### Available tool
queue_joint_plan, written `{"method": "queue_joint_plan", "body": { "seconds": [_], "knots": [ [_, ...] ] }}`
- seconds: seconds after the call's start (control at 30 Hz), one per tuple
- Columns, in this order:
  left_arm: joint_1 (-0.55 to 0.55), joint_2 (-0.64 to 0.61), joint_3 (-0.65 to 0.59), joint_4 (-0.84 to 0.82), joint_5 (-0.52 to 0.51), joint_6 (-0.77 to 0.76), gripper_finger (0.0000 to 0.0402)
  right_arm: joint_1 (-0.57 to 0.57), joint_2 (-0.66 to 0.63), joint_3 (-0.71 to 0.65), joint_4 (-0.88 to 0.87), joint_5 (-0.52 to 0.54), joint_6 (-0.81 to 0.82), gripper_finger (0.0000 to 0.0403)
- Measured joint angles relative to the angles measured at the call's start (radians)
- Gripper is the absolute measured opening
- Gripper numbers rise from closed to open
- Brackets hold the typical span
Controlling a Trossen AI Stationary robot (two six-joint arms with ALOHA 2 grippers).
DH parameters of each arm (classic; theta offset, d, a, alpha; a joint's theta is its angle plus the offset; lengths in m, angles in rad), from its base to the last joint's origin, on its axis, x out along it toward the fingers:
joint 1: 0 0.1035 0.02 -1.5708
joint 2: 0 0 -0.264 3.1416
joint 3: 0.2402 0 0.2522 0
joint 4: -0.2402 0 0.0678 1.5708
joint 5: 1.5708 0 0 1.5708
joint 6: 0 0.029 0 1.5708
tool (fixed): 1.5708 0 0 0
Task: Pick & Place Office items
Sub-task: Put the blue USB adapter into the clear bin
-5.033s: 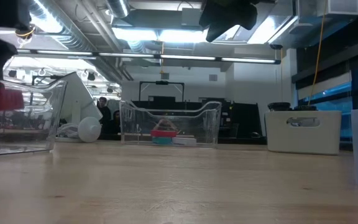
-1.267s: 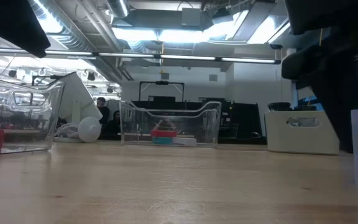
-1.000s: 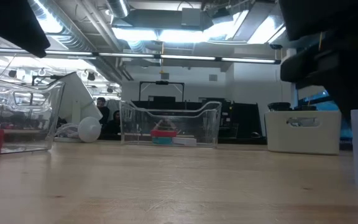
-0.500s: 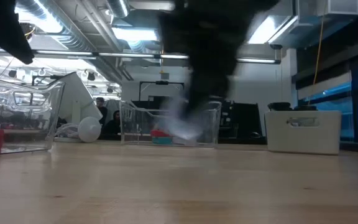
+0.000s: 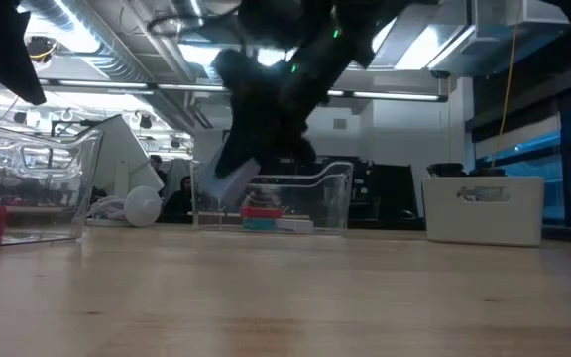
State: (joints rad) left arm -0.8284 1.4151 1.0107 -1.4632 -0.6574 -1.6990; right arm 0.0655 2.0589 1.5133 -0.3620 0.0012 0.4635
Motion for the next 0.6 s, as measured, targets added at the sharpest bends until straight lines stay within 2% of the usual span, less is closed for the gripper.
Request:
{"method": "queue_joint_plan", "body": {
  "seconds": [0.17, 0.53, 0.6],
  "knots": [
    [0.000, 0.000, 0.000, -0.028, -0.010, -0.031, 0.0269, -0.010, 0.060, -0.002, 0.037, -0.069, 0.022, 0.0116],
    [0.000, 0.000, 0.000, -0.037, -0.006, -0.038, 0.0269, -0.010, 0.073, -0.001, 0.034, -0.061, -0.011, 0.0116],
    [0.000, 0.000, 0.000, -0.037, -0.006, -0.038, 0.0269, -0.010, 0.073, -0.001, 0.034, -0.062, -0.012, 0.0132]
  ]
}}
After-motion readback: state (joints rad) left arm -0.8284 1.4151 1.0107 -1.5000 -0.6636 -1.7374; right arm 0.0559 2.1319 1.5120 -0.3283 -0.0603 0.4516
